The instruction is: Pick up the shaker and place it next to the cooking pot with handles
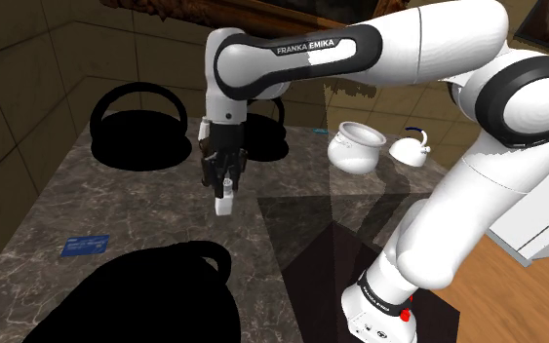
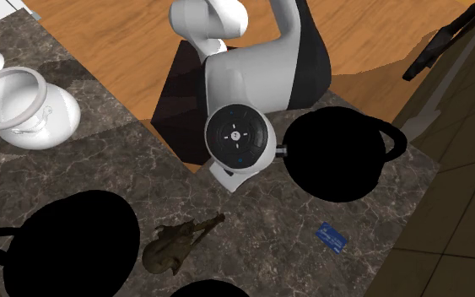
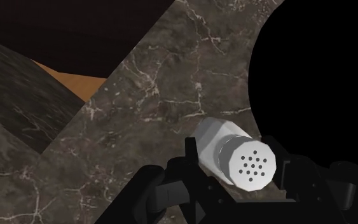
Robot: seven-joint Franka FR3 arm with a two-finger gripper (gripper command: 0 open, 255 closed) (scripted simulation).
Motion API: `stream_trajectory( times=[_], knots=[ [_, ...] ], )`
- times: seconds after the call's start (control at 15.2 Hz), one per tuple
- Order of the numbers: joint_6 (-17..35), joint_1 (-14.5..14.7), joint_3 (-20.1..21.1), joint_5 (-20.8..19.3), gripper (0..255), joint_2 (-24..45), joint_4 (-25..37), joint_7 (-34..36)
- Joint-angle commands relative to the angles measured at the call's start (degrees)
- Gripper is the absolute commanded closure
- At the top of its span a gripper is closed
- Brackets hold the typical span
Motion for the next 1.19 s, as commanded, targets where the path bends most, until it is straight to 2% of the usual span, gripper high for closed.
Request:
stream_trajectory(
  times=[0.0,1.12],
  knots=[
    [-1.6,-0.1,-0.1,0.0,255,-0.3,1.2,0.2],
    [-14.2,-0.4,-0.6,0.0,255,-1.8,12.7,2.4]
  ],
)
